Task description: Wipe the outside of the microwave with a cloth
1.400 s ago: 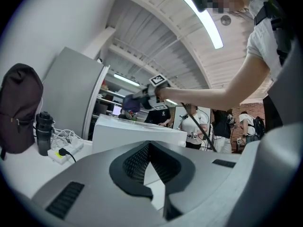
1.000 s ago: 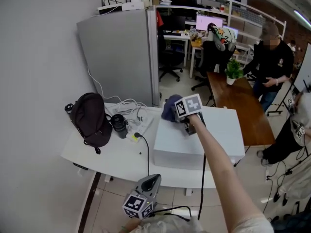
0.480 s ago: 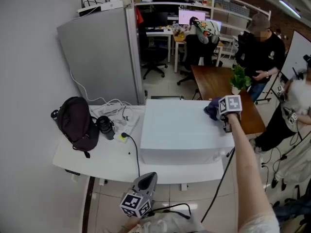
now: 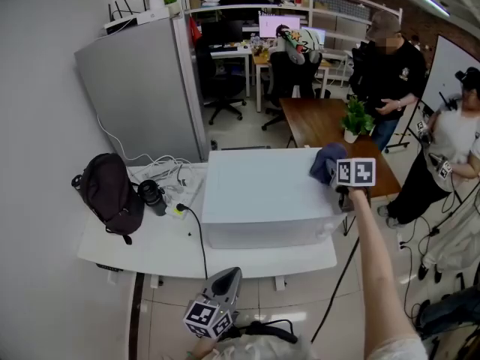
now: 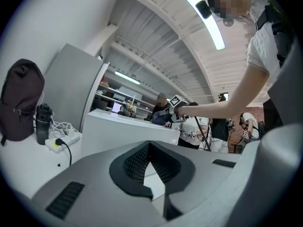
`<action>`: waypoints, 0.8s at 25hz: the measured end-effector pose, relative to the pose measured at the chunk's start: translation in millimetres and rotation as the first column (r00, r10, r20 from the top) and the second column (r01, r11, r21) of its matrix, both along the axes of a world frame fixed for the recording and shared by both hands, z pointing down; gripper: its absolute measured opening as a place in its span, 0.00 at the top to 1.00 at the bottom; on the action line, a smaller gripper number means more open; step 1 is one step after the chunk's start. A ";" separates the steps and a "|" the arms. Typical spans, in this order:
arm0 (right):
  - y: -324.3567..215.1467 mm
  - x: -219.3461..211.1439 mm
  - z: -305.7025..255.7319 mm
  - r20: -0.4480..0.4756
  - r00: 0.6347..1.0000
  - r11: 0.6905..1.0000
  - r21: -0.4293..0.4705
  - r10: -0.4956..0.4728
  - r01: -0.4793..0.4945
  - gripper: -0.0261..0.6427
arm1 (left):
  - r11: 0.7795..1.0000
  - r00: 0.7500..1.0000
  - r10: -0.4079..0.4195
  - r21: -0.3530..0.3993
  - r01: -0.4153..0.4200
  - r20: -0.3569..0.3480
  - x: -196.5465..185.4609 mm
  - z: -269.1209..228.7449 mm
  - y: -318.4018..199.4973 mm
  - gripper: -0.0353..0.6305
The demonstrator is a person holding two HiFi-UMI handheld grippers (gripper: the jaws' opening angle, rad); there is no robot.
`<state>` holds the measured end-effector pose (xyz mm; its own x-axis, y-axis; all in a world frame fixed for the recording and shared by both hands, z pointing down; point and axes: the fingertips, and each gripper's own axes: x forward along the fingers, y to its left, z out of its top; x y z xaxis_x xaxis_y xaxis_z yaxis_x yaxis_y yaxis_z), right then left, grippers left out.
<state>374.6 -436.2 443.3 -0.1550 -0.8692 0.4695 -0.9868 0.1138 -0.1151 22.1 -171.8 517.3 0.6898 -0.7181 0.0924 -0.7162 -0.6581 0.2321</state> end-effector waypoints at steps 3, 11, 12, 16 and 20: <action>52.3 -40.0 -22.9 0.036 0.998 0.990 0.129 -0.059 0.054 0.84 | 0.999 0.999 -0.031 -0.028 0.030 -0.019 -6.1 8.9 20.9 0.97; 278.2 -117.1 -20.9 0.162 0.984 0.962 0.272 -0.080 0.034 0.84 | 1.000 1.000 0.005 -0.029 -0.006 -0.017 -12.8 10.5 98.8 0.97; 309.0 -126.5 -15.6 0.184 0.980 0.961 0.277 -0.070 0.017 0.84 | 1.000 1.000 0.020 -0.020 -0.020 -0.014 -14.5 8.9 113.3 0.97; 421.9 -173.8 11.7 0.251 0.966 0.960 0.281 -0.060 -0.013 0.84 | 0.998 0.997 0.070 -0.002 -0.070 -0.016 -29.6 11.4 189.1 0.97; 507.6 -227.9 31.5 0.275 0.960 0.959 0.282 -0.059 -0.022 0.84 | 0.996 0.995 0.089 -0.008 -0.089 -0.051 -55.3 13.7 273.5 0.97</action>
<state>146.7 71.3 474.8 -0.2610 -0.9546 0.1435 -0.9174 0.1990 -0.3446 -33.2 101.7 530.9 0.7548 -0.6530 0.0625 -0.6422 -0.7160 0.2737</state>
